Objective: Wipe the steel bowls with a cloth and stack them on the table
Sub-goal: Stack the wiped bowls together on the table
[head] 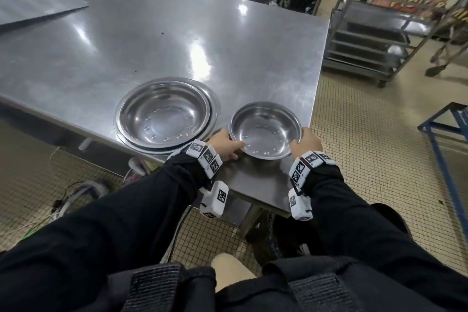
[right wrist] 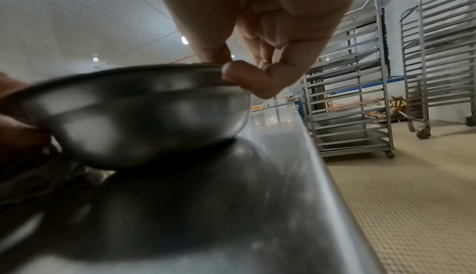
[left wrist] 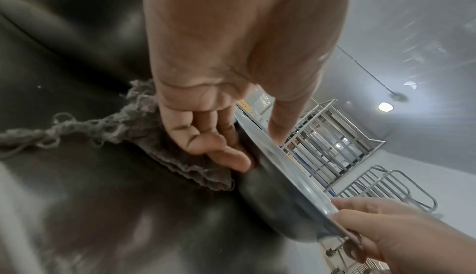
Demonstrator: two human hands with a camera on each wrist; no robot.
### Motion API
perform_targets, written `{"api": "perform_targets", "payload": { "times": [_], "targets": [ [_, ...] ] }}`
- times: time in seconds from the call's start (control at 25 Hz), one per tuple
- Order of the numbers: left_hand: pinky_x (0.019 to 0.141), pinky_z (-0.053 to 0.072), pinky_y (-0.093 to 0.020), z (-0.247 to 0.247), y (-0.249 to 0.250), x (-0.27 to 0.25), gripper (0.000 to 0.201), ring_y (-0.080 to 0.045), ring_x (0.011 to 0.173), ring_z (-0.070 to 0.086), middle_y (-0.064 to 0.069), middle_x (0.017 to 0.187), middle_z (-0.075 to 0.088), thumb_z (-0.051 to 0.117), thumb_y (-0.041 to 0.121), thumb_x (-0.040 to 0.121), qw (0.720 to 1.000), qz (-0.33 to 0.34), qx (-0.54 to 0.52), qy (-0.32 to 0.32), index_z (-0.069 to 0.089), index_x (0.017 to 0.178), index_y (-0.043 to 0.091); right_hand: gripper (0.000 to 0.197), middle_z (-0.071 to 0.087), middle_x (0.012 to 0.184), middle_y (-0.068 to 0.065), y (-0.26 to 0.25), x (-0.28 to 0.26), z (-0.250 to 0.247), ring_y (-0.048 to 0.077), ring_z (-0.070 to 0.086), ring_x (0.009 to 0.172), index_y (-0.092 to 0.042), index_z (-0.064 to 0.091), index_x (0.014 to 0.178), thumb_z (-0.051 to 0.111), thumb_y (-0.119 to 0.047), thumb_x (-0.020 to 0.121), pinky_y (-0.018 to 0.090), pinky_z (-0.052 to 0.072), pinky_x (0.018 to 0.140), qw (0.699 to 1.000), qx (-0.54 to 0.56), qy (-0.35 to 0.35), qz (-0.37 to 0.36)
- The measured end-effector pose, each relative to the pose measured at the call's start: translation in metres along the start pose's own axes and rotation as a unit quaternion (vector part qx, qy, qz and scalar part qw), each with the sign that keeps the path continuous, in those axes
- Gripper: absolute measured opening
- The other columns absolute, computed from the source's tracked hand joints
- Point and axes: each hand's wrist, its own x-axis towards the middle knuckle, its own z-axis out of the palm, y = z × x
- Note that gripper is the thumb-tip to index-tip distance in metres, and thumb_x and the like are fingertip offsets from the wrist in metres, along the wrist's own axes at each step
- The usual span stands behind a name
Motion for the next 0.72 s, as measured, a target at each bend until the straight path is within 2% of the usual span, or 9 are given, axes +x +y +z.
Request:
{"api": "perform_targets", "payload": {
  "times": [0.08,0.16,0.24,0.32,0.4,0.52,0.64,0.72],
  "targets": [
    [0.036,0.038,-0.017,-0.003,0.005,-0.002,0.018,-0.014,0.049,0.053,-0.013,0.079,0.064,0.065,0.013,0.087,1.000,0.009,0.005,-0.006,0.062,0.099,0.000,0.020,0.060,0.092,0.011,-0.001,-0.007,-0.001,0.027,0.063,0.077,-0.008,0.052,0.108,0.048,-0.005,0.089,0.041,0.057,0.068,0.999,0.047,0.025,0.004],
    [0.051,0.049,-0.027,-0.013,0.013,-0.007,0.011,-0.022,0.059,0.061,-0.015,0.080,0.066,0.063,0.014,0.088,0.997,0.049,0.055,0.026,0.061,0.089,0.003,0.017,0.058,0.083,0.009,-0.007,-0.017,-0.005,0.025,0.061,0.067,-0.008,0.052,0.103,0.046,-0.002,0.088,0.042,0.058,0.063,0.995,0.088,0.051,0.000],
    [0.073,0.056,-0.037,-0.031,0.025,-0.017,0.014,-0.025,0.077,0.066,-0.011,0.090,0.068,0.061,0.019,0.088,0.984,0.096,0.124,0.078,0.057,0.095,0.007,0.016,0.054,0.075,0.007,-0.022,-0.028,-0.008,0.020,0.055,0.059,-0.007,0.052,0.099,0.046,0.000,0.087,0.039,0.057,0.059,0.990,0.121,0.074,-0.017],
    [0.081,0.056,-0.041,-0.058,0.036,-0.028,0.018,-0.024,0.086,0.065,-0.007,0.095,0.064,0.059,0.019,0.089,0.973,0.139,0.143,0.115,0.052,0.102,0.009,0.014,0.051,0.070,0.004,-0.047,-0.041,-0.010,0.017,0.050,0.055,-0.007,0.053,0.096,0.046,0.000,0.086,0.039,0.056,0.056,0.984,0.142,0.096,-0.042],
    [0.081,0.055,-0.041,-0.091,0.042,-0.036,0.023,-0.022,0.086,0.065,-0.005,0.095,0.063,0.059,0.016,0.088,0.967,0.160,0.140,0.138,0.051,0.109,0.009,0.012,0.050,0.067,0.002,-0.074,-0.051,-0.008,0.016,0.049,0.054,-0.011,0.054,0.093,0.047,-0.003,0.086,0.040,0.057,0.057,0.979,0.159,0.105,-0.065],
    [0.074,0.053,-0.032,-0.151,0.040,-0.043,0.025,-0.016,0.083,0.064,0.000,0.090,0.065,0.059,0.019,0.087,0.954,0.178,0.176,0.163,0.054,0.111,0.012,0.012,0.048,0.065,-0.002,-0.123,-0.066,0.006,0.015,0.049,0.056,-0.015,0.055,0.093,0.048,-0.006,0.087,0.038,0.057,0.060,0.975,0.175,0.102,-0.090],
    [0.072,0.052,-0.031,-0.207,0.030,-0.044,0.021,-0.014,0.079,0.061,0.002,0.085,0.062,0.060,0.024,0.087,0.946,0.175,0.204,0.183,0.053,0.105,0.016,0.007,0.048,0.064,-0.002,-0.167,-0.077,0.030,0.015,0.048,0.054,-0.016,0.054,0.090,0.050,-0.010,0.089,0.031,0.052,0.055,0.975,0.170,0.091,-0.111],
    [0.063,0.049,-0.024,-0.233,0.020,-0.046,0.016,-0.011,0.073,0.059,0.002,0.081,0.060,0.059,0.021,0.089,0.943,0.170,0.219,0.183,0.051,0.102,0.015,0.004,0.053,0.069,0.000,-0.188,-0.084,0.047,0.015,0.051,0.058,-0.014,0.055,0.093,0.052,-0.013,0.091,0.023,0.047,0.056,0.978,0.149,0.082,-0.118]
  ]
}}
